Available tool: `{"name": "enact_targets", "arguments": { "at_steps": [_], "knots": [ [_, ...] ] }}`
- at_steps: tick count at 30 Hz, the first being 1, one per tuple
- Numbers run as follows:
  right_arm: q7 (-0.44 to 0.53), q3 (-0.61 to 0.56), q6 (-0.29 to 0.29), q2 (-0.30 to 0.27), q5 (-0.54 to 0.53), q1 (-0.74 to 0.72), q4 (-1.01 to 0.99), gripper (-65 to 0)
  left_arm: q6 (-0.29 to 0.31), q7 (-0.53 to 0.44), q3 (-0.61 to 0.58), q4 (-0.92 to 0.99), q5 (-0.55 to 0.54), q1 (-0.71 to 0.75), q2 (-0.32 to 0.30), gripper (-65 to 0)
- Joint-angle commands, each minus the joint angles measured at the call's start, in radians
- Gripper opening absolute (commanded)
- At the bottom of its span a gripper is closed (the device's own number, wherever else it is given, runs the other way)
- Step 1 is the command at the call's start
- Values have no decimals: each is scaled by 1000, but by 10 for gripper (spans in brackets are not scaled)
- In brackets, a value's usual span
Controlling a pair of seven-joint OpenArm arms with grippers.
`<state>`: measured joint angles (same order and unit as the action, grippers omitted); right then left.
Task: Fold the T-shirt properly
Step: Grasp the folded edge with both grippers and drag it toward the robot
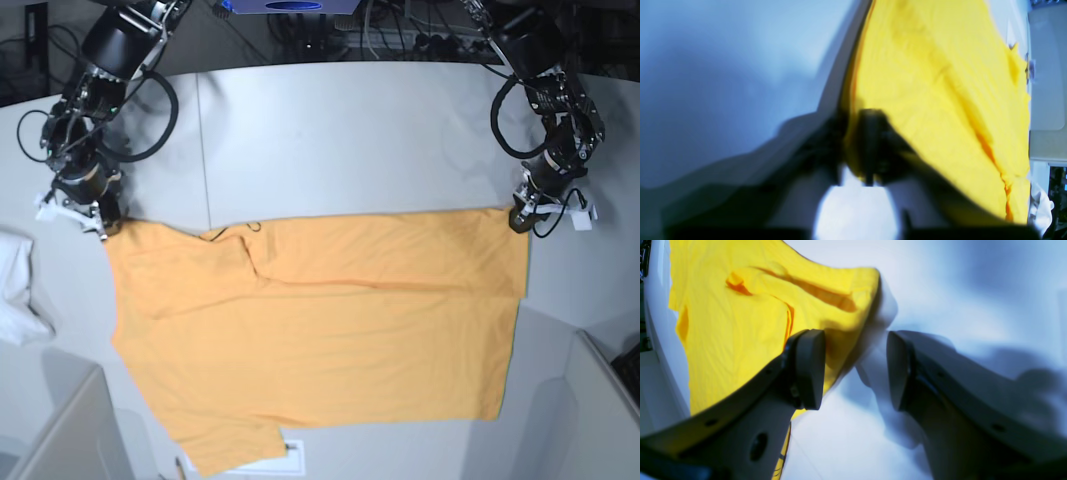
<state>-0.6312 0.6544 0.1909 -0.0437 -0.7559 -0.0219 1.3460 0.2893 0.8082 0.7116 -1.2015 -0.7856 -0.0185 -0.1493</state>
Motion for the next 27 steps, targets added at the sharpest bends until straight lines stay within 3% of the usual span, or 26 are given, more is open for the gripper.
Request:
{"name": "enact_targets", "arguments": {
  "at_steps": [1,5,9,13,17,19,27],
  "knots": [
    [-3,2,12,-12,17,-10,-4,-365,-11,29,-2,-5,25,-2,-9,-650],
    [6,2,11,-25,17,-29,-29,-395,-11,29,-2,-5,27,-2,-9,-650],
    [23,8,-35,-26,17,-40,-32,-650,-11,29,-5,-5,27,-2,-32,-650],
    [18,6,-41,-46,17,-52,-32,-650,-11,29,-94,-13,27,7,-86,-650],
    [17,8,-41,-61,17,-54,-24,-650,-11,29,-103,-7,27,7,-120,-650],
    [9,2,-41,-97,17,-54,-24,-650,-11,29,-103,-7,27,5,-140,-650],
    [-132,9,-41,-132,17,-74,22,-650,-11,29,-106,-15,21,9,-178,-650]
  ]
}}
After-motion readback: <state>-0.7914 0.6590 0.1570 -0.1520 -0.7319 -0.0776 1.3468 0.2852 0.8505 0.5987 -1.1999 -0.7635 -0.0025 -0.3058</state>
